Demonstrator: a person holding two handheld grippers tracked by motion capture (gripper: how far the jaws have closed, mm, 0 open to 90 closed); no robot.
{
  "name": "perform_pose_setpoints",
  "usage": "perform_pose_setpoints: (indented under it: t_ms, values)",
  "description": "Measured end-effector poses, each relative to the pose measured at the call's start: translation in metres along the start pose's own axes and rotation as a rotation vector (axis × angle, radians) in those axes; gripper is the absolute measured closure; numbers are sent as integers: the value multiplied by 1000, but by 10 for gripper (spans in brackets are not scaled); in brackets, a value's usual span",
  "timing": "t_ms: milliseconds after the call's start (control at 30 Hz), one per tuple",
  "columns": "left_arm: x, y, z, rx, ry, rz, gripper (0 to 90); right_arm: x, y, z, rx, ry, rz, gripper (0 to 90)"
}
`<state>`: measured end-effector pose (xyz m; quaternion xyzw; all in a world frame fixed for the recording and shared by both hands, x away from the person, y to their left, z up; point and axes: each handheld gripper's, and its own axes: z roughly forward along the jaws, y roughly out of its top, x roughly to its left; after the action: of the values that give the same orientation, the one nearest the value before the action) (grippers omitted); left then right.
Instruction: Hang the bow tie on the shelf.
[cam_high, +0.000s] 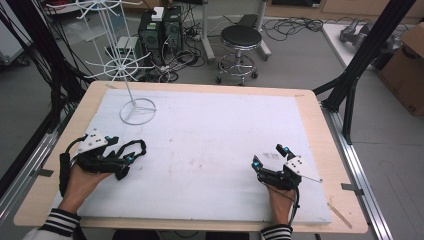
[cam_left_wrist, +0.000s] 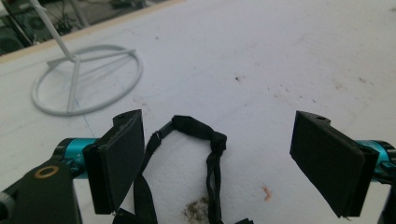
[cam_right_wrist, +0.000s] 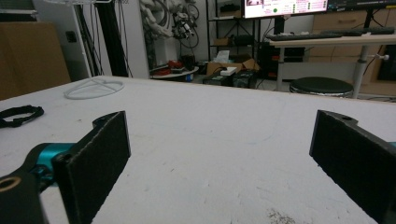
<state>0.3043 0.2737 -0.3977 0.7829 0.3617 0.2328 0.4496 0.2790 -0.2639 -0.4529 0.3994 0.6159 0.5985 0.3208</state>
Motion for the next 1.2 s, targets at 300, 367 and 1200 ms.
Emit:
perform_pose_setpoints:
  t_ms: [300, 367, 1200]
  values:
    - [7, 4, 11, 217, -76, 57, 216, -1, 0, 0, -8, -2, -6, 40]
    - [6, 5, 13, 242, -73, 67, 219, -1, 0, 0, -8, 1, -7, 38]
    - [1, 13, 37, 502, -11, 76, 515, -1, 0, -1, -10, 0, 6, 37]
